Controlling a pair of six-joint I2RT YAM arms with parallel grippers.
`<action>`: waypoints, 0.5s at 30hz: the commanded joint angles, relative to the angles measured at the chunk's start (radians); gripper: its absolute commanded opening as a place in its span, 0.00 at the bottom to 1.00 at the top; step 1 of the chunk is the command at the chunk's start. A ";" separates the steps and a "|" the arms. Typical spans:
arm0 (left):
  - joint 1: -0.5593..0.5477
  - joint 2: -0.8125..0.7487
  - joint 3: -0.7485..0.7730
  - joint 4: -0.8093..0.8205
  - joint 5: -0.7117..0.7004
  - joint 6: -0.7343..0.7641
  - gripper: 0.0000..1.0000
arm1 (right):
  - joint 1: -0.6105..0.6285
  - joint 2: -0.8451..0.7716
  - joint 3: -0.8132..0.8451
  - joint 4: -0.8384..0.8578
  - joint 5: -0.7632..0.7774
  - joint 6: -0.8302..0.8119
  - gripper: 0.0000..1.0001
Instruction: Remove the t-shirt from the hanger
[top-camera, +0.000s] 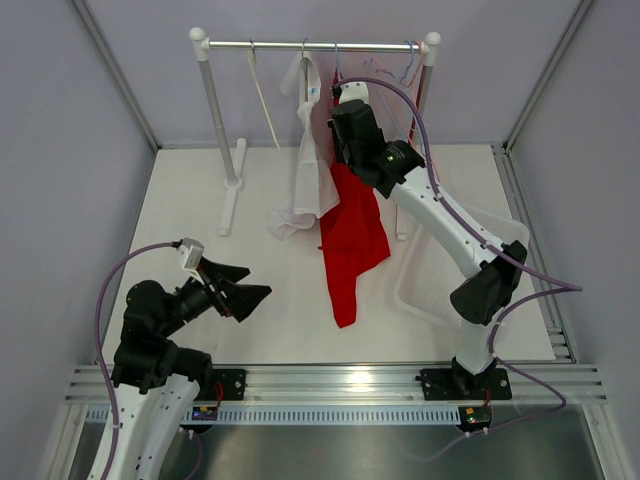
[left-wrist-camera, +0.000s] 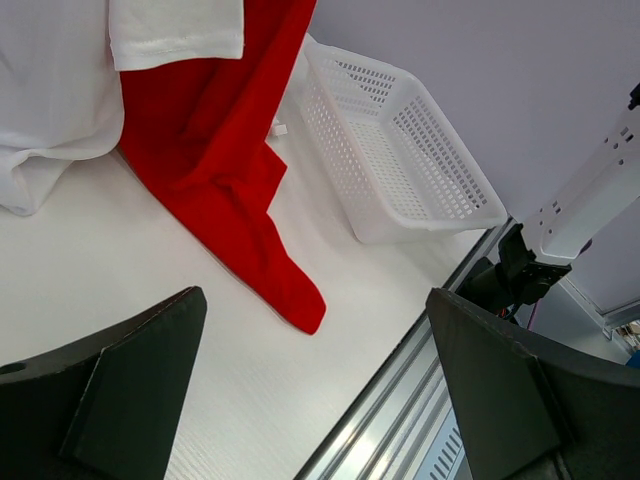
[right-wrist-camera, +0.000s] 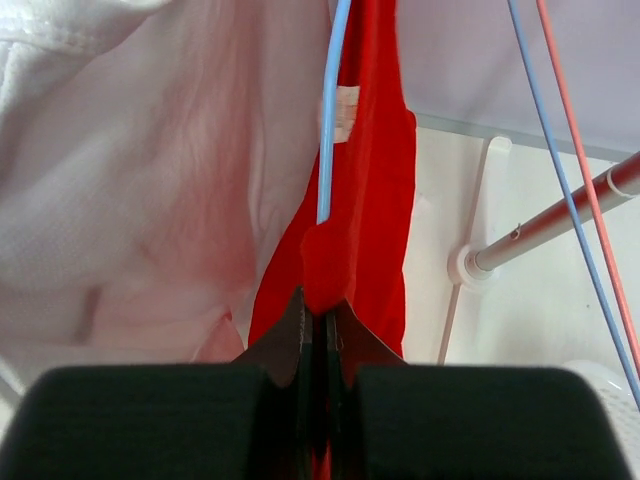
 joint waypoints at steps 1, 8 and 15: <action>0.005 0.001 -0.002 0.023 0.032 -0.008 0.99 | 0.010 -0.037 0.031 0.033 0.053 -0.030 0.00; 0.005 0.015 0.000 0.023 0.034 -0.009 0.99 | 0.008 -0.195 -0.110 0.282 0.034 -0.069 0.00; 0.005 0.061 0.046 0.026 0.013 -0.041 0.99 | 0.010 -0.320 -0.274 0.372 0.022 -0.064 0.00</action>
